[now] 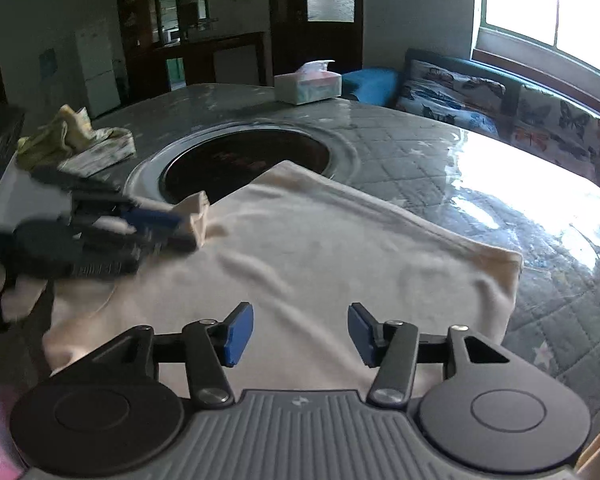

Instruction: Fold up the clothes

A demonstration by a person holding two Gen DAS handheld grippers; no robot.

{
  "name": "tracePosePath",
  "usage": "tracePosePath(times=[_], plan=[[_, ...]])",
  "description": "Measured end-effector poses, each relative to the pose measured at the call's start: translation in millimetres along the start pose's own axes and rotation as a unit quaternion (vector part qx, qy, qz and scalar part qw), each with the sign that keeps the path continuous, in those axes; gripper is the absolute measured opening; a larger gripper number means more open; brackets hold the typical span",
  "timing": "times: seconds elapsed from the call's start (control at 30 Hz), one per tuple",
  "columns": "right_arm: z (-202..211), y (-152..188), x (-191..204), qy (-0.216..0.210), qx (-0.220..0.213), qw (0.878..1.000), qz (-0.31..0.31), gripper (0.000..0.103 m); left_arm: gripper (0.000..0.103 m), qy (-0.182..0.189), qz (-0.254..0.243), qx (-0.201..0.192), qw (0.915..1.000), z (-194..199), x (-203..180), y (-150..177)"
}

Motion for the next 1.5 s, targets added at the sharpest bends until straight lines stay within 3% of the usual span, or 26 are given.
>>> tracePosePath(times=[0.1,0.3,0.43,0.6,0.93,1.17,1.2,1.33,1.43,1.5], plan=[[4,5,2,0.001,-0.001,1.000,-0.012,0.053,0.008,0.004,0.064,-0.020,0.9977,15,25,-4],[7,19,1,0.010,0.006,0.999,-0.031,0.053,0.007,-0.058,0.132,-0.061,0.9877,61,82,11],[11,24,-1,0.014,0.007,0.999,-0.040,0.053,0.007,-0.098,0.177,-0.087,0.9754,92,120,23],[12,28,0,0.016,0.011,0.999,-0.044,0.053,0.007,-0.148,0.231,-0.118,0.9542,131,166,38],[7,32,4,0.022,0.018,0.999,-0.035,0.057,0.009,-0.211,0.229,-0.052,0.9490,129,186,87],[9,32,5,0.022,0.018,0.999,-0.031,0.058,0.011,-0.240,0.237,-0.058,0.9397,142,191,84],[9,32,5,0.022,0.018,0.999,-0.031,0.058,0.011,-0.241,0.237,-0.059,0.9391,143,191,83],[8,32,7,0.022,0.018,0.999,-0.030,0.060,0.012,-0.155,0.211,-0.057,0.9636,124,158,66],[7,31,8,0.021,0.017,0.999,-0.029,0.060,0.012,-0.125,0.202,-0.045,0.9703,101,147,62],[7,31,7,0.021,0.018,0.999,-0.030,0.061,0.012,-0.133,0.201,-0.041,0.9696,92,149,61]])
Point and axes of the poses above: each gripper's, at about its wrist camera, not at the fingertips, and z roughly against the way its jaws point, x to its left, y to its underside, the point moved 8 cm from there along -z, roughly the way its jaws point, and after that the axes turned 4 degrees about y, right-handed, at the moved point
